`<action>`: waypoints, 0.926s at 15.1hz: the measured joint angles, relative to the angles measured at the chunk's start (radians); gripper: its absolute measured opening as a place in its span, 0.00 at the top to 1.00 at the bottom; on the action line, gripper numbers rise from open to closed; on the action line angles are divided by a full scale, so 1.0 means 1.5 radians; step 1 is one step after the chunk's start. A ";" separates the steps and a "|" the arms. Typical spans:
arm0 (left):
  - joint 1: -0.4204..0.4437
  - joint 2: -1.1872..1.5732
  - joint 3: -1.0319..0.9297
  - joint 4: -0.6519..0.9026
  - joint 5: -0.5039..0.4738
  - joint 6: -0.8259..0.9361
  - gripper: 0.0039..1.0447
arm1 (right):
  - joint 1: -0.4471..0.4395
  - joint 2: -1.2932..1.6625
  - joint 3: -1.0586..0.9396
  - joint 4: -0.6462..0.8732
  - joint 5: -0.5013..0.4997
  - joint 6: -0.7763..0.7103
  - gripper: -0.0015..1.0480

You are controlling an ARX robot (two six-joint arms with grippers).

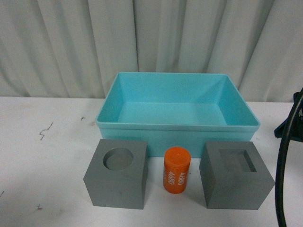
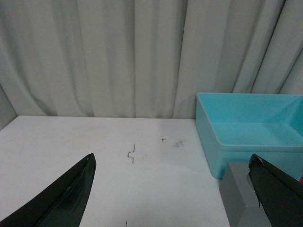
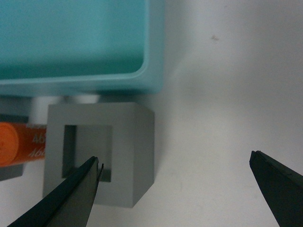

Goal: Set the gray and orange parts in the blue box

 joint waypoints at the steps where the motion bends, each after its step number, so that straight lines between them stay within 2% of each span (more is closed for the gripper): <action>1: 0.000 0.000 0.000 0.000 0.000 0.000 0.06 | 0.009 0.005 0.001 -0.003 -0.021 0.001 0.06; 6: 0.000 0.000 0.000 0.000 0.000 0.000 0.06 | 0.035 0.077 0.013 0.008 -0.056 0.032 0.06; 8: 0.000 0.000 0.000 0.000 0.000 0.000 0.06 | 0.053 0.098 0.020 0.028 -0.057 0.043 0.06; 14: 0.000 0.000 0.000 0.000 0.000 0.000 0.06 | 0.060 0.168 0.022 0.067 -0.043 0.065 0.06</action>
